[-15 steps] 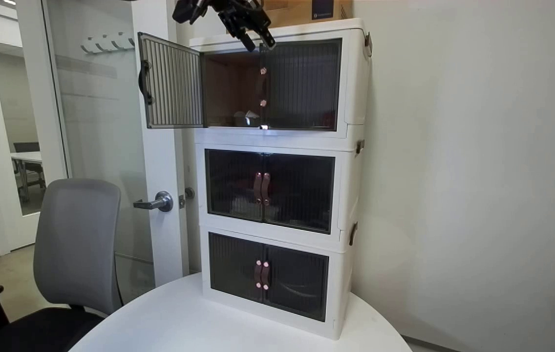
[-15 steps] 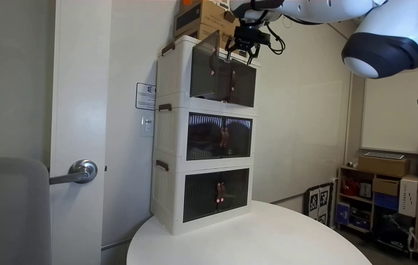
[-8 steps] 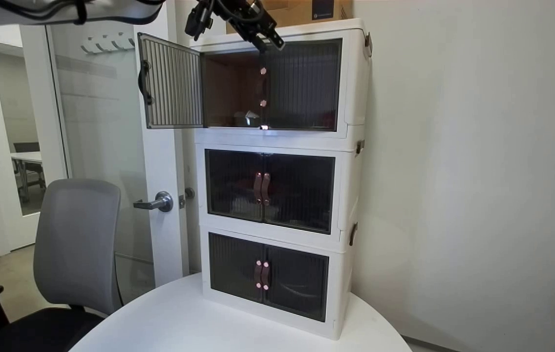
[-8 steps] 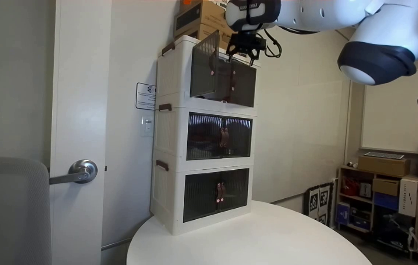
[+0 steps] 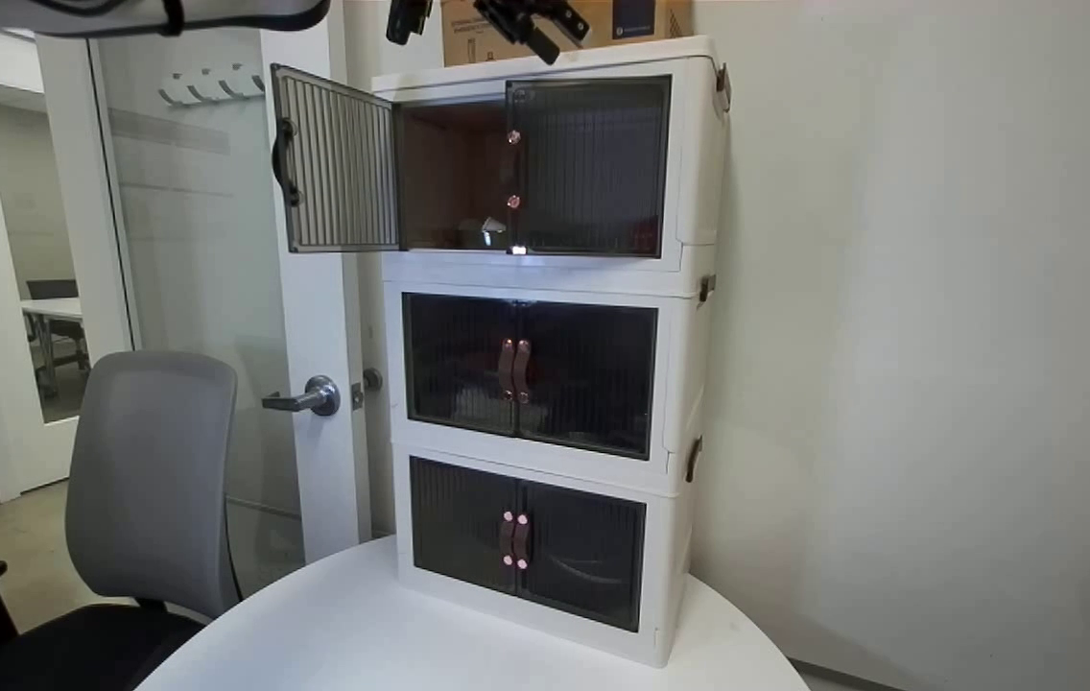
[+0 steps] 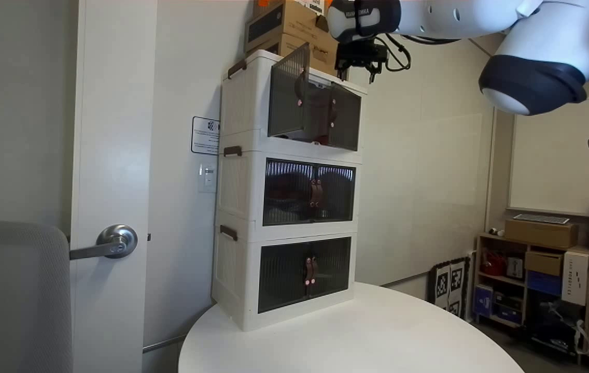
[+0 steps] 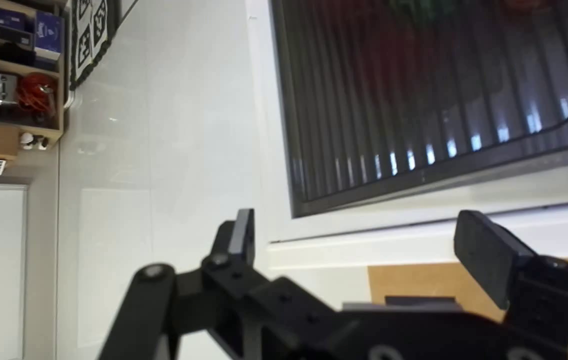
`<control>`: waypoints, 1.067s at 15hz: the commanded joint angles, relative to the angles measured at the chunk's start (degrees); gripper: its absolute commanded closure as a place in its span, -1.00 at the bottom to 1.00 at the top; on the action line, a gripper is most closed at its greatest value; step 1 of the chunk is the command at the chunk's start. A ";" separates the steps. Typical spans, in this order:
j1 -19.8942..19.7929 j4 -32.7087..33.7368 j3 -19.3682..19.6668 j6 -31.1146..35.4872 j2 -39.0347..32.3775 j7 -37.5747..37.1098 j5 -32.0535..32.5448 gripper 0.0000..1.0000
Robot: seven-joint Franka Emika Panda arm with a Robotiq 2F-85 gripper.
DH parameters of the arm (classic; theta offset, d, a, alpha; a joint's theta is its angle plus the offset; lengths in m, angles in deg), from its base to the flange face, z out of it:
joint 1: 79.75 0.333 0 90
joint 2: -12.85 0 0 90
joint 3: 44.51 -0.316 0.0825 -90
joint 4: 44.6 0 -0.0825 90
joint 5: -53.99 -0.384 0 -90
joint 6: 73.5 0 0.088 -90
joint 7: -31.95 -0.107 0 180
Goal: Open the doors of the top compartment of the cabinet.
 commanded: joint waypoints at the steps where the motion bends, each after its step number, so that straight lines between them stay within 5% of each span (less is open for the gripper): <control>1: -0.06 -0.68 0.90 0.31 -2.45 -0.58 3.41 -1.00; 4: -0.26 -0.62 -0.93 1.10 -5.37 1.79 2.99 -1.00; 16: 0.57 -0.78 -21.34 -6.29 -17.75 24.76 -3.94 -1.00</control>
